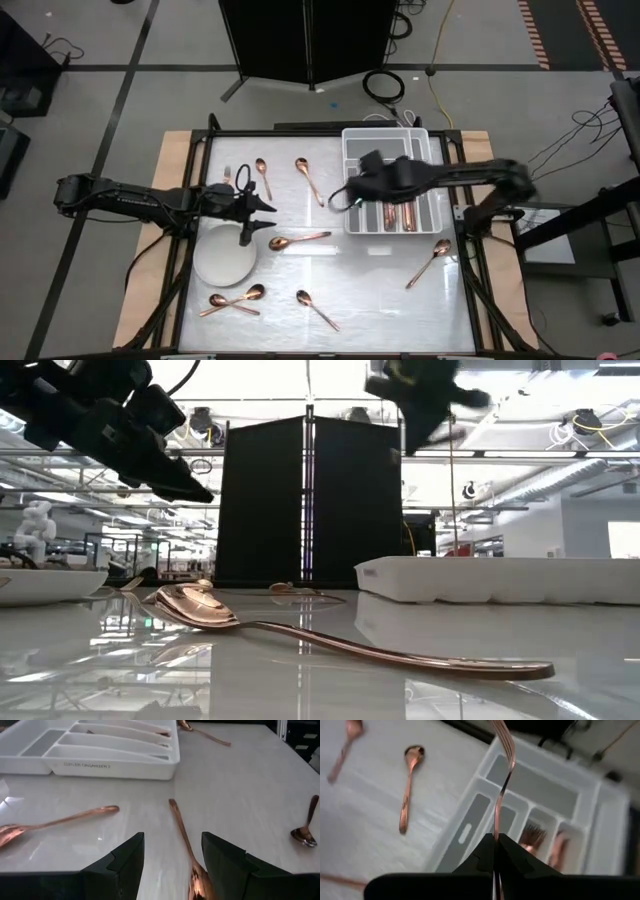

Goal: Sort silverware
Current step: Put the bronze fork into the silverware tray

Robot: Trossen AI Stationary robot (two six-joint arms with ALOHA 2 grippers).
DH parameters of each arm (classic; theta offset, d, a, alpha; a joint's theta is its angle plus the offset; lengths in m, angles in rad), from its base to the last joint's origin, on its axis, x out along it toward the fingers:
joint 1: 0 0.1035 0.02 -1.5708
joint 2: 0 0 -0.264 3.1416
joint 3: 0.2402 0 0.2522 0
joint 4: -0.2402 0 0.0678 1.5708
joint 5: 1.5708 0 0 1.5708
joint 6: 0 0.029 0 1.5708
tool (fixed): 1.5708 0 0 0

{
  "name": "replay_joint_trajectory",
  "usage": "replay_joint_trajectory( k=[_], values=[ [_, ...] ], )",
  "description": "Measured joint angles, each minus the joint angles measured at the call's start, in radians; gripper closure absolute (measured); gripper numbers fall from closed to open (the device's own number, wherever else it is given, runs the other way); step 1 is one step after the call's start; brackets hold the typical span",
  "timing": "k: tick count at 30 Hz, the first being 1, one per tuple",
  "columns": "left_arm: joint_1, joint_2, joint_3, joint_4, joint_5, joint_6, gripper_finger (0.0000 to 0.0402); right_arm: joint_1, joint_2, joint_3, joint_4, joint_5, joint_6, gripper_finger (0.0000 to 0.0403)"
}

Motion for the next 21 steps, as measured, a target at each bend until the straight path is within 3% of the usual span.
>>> replay_joint_trajectory(
  k=[5, 10, 18, 21],
  values=[
    [0.000, 0.000, 0.000, -0.045, 0.000, -0.018, 0.0206, -0.088, -0.237, -0.422, 0.411, -0.048, 0.109, 0.0403],
    [0.000, 0.000, 0.000, -0.073, 0.000, -0.019, 0.0206, -0.149, -0.310, -0.721, 0.679, -0.206, 0.188, 0.0403],
    [0.000, 0.000, 0.000, -0.071, 0.000, -0.019, 0.0206, -0.197, -0.310, -0.864, 0.738, -0.225, 0.296, 0.0403],
    [0.000, 0.000, 0.000, -0.071, 0.000, -0.019, 0.0206, -0.197, -0.309, -0.875, 0.747, -0.176, 0.336, 0.0403]
  ],
)
